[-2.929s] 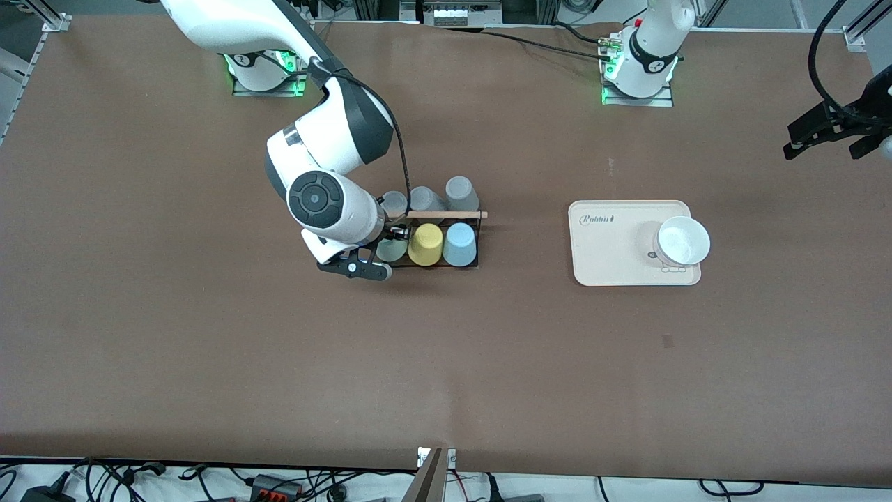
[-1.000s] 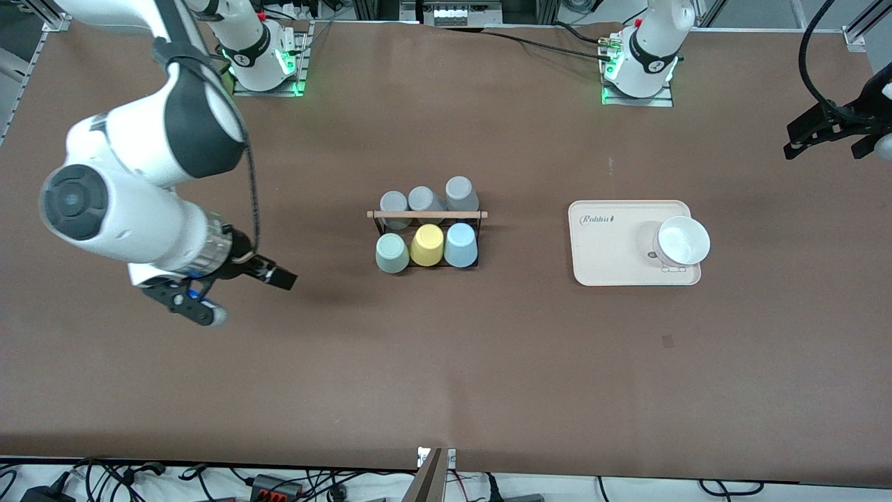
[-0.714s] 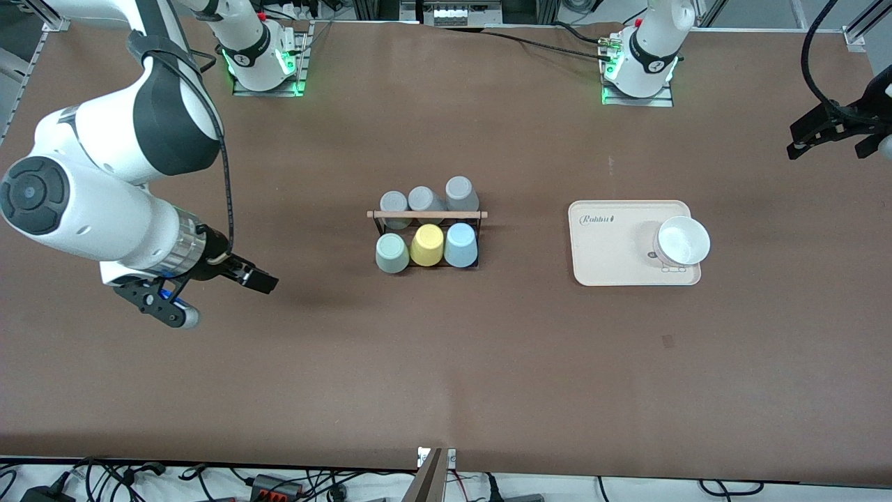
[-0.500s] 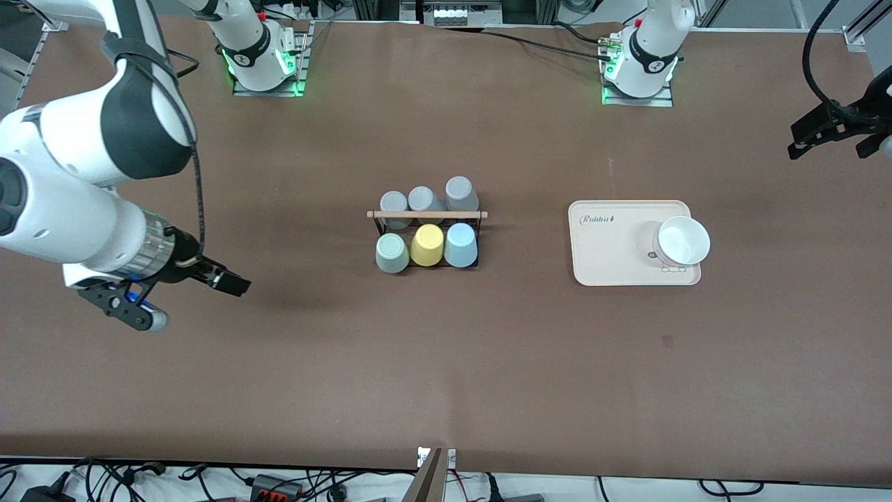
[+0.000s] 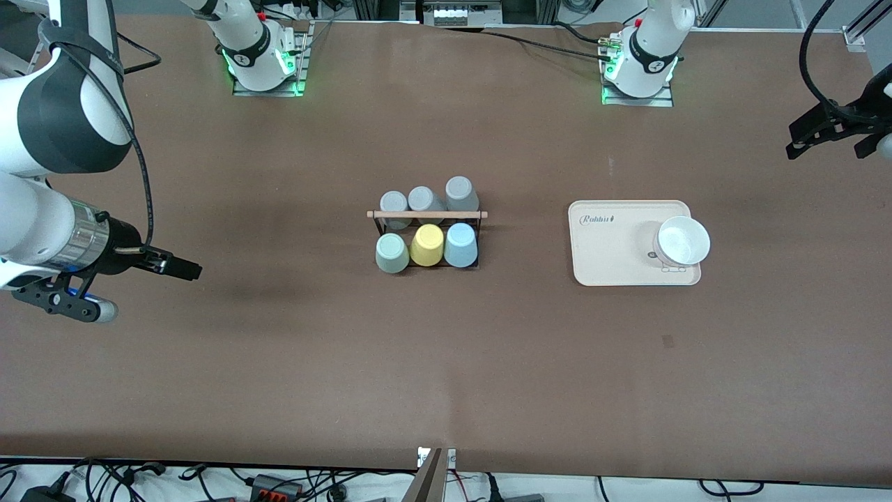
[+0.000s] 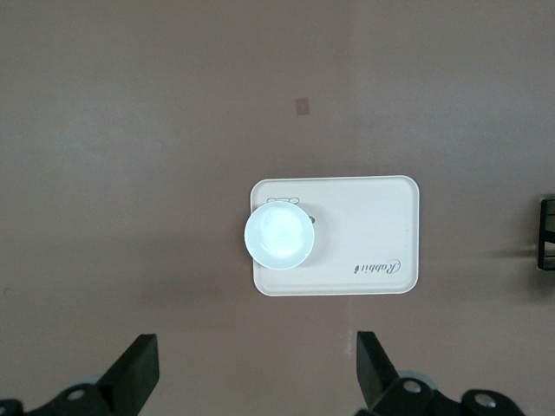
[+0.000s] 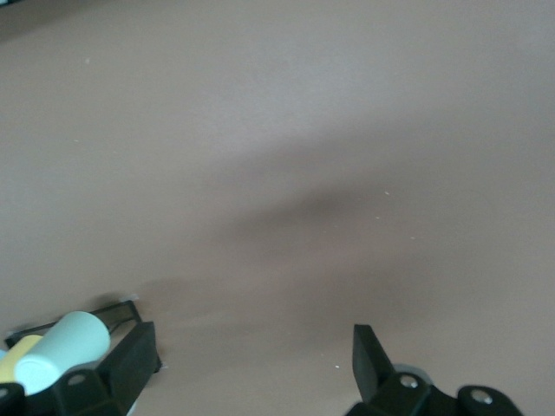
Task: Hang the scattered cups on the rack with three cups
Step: 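Open the right gripper and pull it back from the rack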
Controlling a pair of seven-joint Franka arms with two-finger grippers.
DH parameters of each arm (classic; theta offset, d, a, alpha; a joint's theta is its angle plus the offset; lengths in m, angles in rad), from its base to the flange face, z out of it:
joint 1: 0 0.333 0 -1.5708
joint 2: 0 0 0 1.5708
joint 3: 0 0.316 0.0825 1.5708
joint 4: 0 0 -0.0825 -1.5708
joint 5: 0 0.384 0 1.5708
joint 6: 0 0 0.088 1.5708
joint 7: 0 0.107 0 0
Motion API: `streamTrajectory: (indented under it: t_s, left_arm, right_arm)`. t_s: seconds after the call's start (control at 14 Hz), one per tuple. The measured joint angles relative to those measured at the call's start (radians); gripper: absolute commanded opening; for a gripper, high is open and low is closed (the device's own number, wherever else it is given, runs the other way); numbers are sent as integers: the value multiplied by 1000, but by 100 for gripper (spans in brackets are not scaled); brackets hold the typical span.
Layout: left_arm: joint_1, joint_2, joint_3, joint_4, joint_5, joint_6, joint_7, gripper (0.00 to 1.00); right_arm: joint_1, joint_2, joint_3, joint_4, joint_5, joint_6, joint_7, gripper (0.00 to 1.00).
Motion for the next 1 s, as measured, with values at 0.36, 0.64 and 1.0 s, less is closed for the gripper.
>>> streamTrajectory:
  t_s: [0.36,0.64,1.0]
  left_arm:
    - [-3,0,-2,0,0,0,0,100]
    - [-5,0,-5,0,0,0,0,100]
    - [-5,0,-5,0,0,0,0,100]
  right_arm:
    - [5,-90,0,-154,-59,85,-1,100]
    - [-67,-180,-5,-254,-13,128,-2,100]
    - [-122,-312,-5,-376,1,135,-10,100]
